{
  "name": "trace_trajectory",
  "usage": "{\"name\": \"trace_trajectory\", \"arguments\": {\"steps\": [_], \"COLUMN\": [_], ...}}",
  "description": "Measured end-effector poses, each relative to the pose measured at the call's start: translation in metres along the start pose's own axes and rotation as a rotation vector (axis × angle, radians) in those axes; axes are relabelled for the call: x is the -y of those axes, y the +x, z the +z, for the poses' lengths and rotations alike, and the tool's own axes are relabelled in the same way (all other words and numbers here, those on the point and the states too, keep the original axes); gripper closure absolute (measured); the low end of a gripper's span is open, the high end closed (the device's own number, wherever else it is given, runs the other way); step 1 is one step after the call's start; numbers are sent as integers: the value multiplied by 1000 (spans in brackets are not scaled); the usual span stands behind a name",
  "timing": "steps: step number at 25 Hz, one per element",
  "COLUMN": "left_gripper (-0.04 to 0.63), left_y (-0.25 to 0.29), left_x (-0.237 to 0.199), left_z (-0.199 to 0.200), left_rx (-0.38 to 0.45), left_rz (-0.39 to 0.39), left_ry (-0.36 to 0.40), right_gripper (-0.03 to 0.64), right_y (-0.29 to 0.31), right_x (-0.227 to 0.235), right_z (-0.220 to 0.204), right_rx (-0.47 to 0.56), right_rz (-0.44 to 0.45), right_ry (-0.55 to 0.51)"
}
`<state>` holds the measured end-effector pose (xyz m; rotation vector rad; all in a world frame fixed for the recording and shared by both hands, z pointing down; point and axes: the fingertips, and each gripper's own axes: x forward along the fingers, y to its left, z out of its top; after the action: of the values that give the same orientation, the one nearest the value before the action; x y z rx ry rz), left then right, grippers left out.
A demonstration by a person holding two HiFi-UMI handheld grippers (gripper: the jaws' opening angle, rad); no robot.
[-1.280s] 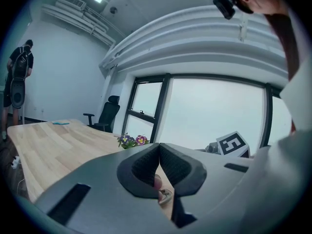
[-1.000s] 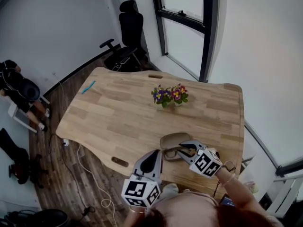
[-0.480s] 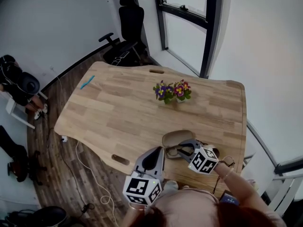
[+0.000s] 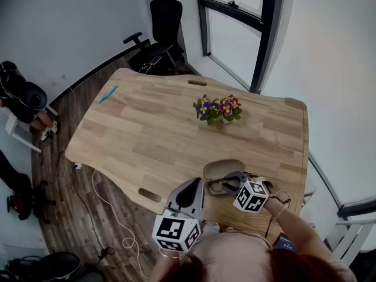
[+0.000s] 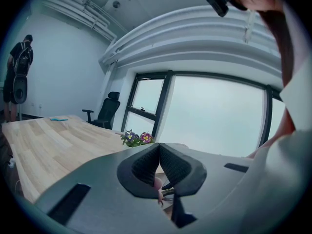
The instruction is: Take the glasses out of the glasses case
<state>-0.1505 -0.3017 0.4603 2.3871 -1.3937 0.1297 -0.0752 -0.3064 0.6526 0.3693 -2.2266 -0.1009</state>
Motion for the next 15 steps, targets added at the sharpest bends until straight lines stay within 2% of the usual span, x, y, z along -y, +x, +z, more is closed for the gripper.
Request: {"name": "trace_trajectory", "arguments": {"steps": [15], "left_gripper": [595], "left_y": [4], "left_x": [-16], "left_z": [-7], "left_rx": [-20], "left_rz": [26], "left_ry": [-30], "right_gripper": [549], "right_y": [30], "right_x": [1], "right_z": [-26], "right_rx": [-133], "right_rz": [40], "right_ry": [-119]}}
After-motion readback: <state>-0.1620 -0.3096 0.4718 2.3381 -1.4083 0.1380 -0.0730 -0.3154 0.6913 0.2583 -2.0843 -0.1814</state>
